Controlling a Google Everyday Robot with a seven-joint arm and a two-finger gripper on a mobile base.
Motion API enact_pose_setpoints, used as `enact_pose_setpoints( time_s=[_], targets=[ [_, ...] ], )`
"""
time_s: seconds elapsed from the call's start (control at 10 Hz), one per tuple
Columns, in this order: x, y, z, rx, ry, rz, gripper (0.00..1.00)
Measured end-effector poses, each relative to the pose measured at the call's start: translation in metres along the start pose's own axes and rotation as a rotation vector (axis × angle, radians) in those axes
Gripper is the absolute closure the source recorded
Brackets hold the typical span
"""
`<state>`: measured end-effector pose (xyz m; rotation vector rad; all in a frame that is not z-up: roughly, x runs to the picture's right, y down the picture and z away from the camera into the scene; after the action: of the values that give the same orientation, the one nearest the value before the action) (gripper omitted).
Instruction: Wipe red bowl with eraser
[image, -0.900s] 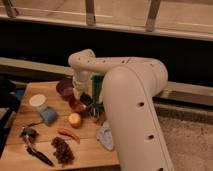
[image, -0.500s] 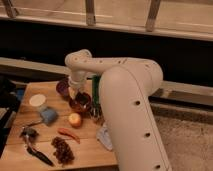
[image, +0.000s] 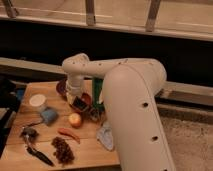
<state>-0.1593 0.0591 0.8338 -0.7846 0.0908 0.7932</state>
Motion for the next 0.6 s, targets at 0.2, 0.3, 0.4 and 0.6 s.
enact_pose_setpoints(
  time_s=[0.2, 0.3, 0.4, 0.6],
  targets=[
    [0.02, -0.016, -0.007, 0.02, 0.001, 0.048, 1.0],
    [0.025, -0.028, -0.009, 0.027, -0.005, 0.078, 1.0],
    [0.023, -0.038, -0.011, 0.025, -0.015, 0.101, 1.0],
    [0.013, -0.055, -0.012, 0.019, -0.036, 0.117, 1.0]
  ],
)
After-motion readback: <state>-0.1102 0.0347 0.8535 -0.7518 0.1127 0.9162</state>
